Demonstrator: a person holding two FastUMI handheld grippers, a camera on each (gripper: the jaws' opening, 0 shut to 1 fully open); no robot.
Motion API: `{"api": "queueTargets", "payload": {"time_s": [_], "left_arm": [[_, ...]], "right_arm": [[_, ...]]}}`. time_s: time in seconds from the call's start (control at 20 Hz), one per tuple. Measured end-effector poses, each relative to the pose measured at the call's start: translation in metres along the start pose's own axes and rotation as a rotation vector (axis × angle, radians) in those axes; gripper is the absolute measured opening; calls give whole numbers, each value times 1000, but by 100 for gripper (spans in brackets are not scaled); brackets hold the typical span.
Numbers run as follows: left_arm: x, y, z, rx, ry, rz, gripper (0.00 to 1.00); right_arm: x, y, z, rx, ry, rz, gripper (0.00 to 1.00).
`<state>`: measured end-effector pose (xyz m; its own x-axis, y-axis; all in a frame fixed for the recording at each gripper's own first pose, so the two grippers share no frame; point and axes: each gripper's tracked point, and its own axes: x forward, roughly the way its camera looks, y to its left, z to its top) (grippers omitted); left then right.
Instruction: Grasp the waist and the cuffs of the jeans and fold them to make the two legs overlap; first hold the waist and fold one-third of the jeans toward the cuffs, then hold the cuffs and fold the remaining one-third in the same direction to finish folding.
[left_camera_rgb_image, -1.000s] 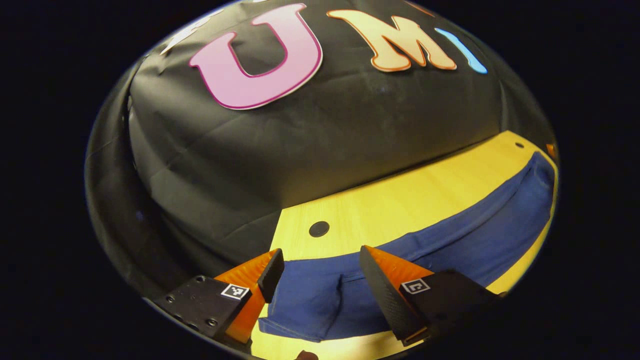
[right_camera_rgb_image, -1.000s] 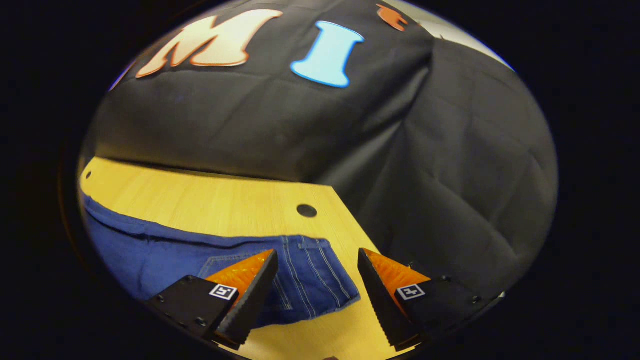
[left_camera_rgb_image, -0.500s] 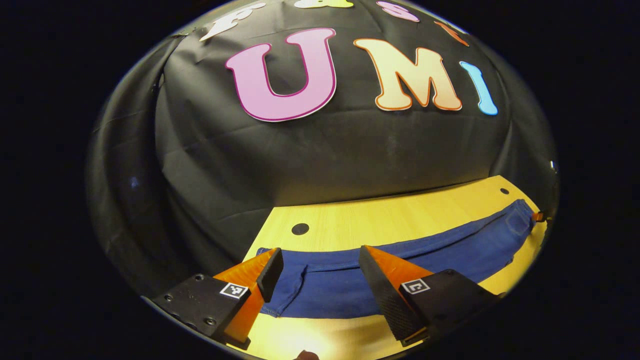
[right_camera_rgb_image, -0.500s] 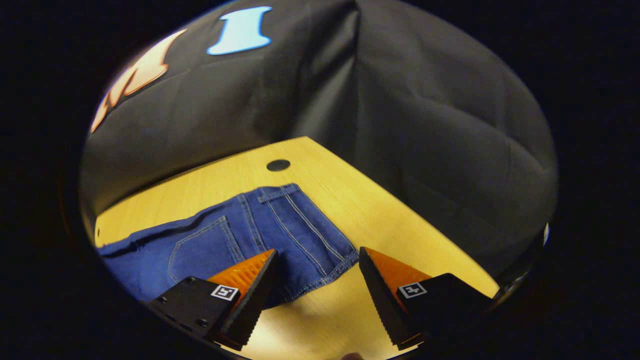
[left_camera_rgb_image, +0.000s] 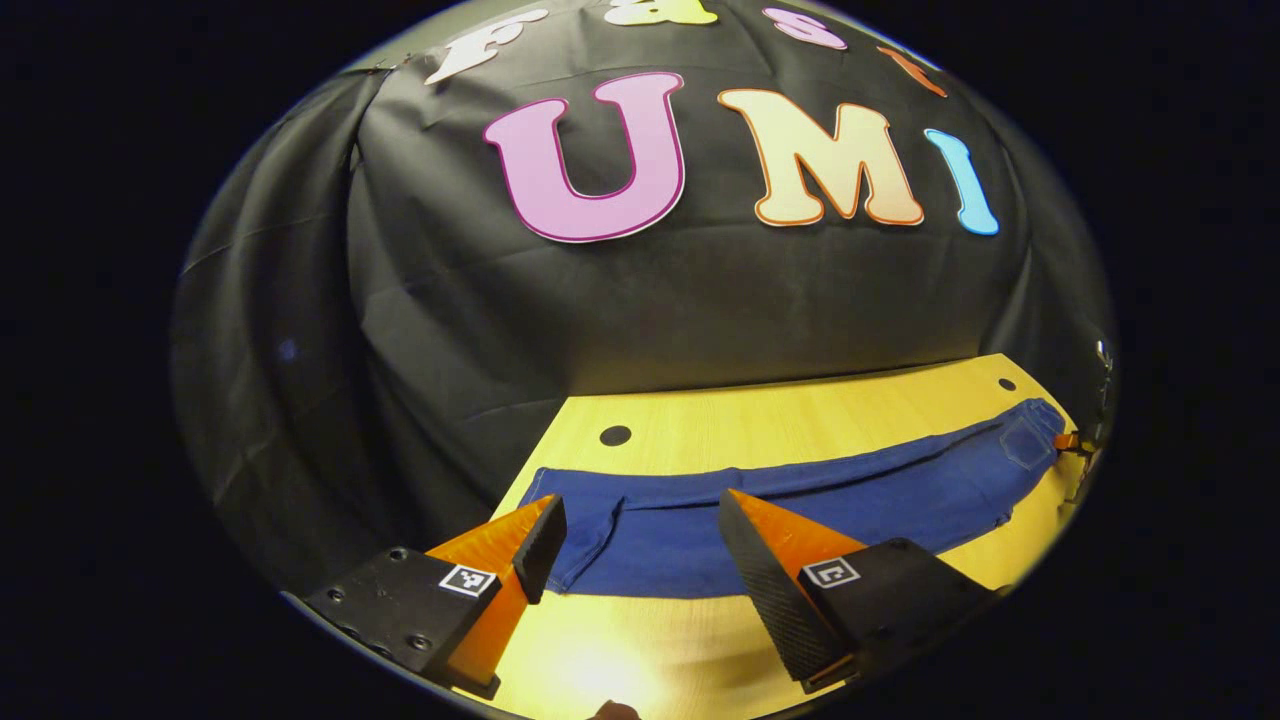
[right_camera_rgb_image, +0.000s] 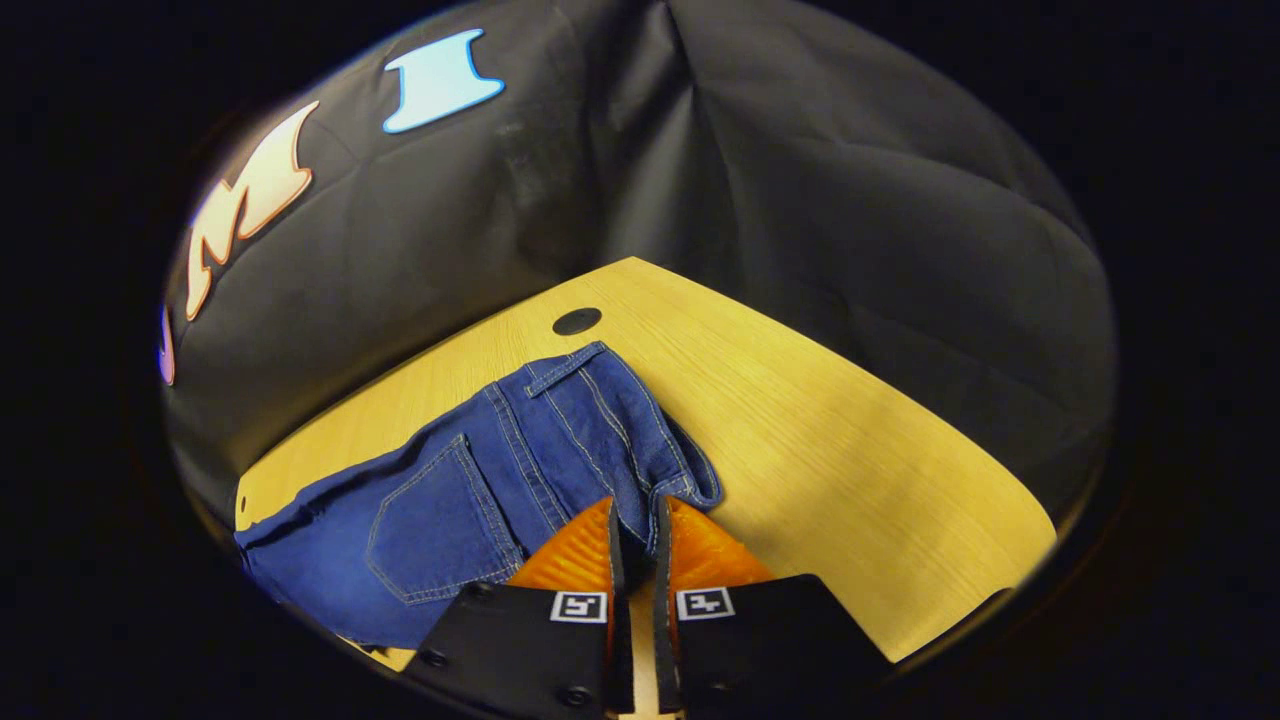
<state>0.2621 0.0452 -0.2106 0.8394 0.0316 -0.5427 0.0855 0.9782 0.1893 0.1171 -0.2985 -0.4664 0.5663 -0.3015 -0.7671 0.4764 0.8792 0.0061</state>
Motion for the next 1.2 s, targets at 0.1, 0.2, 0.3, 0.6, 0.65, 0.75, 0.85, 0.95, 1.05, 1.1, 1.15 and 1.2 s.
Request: {"api": "queueTargets", "payload": {"time_s": [0.1, 0.2, 0.3, 0.6, 0.65, 0.75, 0.85, 0.95, 1.05, 1.1, 1.15, 1.2], "left_arm": [[-8, -1, 0, -29, -1, 0, 95], [-18, -1, 1, -44, -12, 2, 95], [-24, 3, 1, -49, -20, 10, 95], [-18, 22, -7, -90, -2, 6, 100], [-15, 26, -9, -99, 4, 1, 100], [-10, 33, -10, -106, 6, -10, 95], [-4, 39, -11, -102, 13, -27, 95], [4, 46, -14, -92, 22, -43, 95], [10, 56, -14, -86, 23, -53, 95], [14, 61, -13, -86, 19, -59, 95], [16, 64, -13, -90, 20, -71, 96], [19, 68, -15, -94, 26, -82, 95]], "right_arm": [[-2, -6, 4, -27, -1, -14, 11], [-5, -4, 11, -53, -12, -38, 11], [-11, -3, 15, -42, -20, -76, 11], [-56, 34, 67, -79, -174, -77, 10], [-78, 43, 76, -95, -212, -45, 8], [-123, 59, 98, -168, -288, 0, 8], [-165, 78, 106, -245, -358, 41, 10], [-199, 91, 106, -311, -402, 77, 10], [-225, 97, 109, -353, -430, 100, 10], [-237, 99, 109, -367, -440, 106, 10], [-248, 102, 110, -386, -448, 112, 10], [-252, 106, 111, -400, -459, 122, 10]]}}
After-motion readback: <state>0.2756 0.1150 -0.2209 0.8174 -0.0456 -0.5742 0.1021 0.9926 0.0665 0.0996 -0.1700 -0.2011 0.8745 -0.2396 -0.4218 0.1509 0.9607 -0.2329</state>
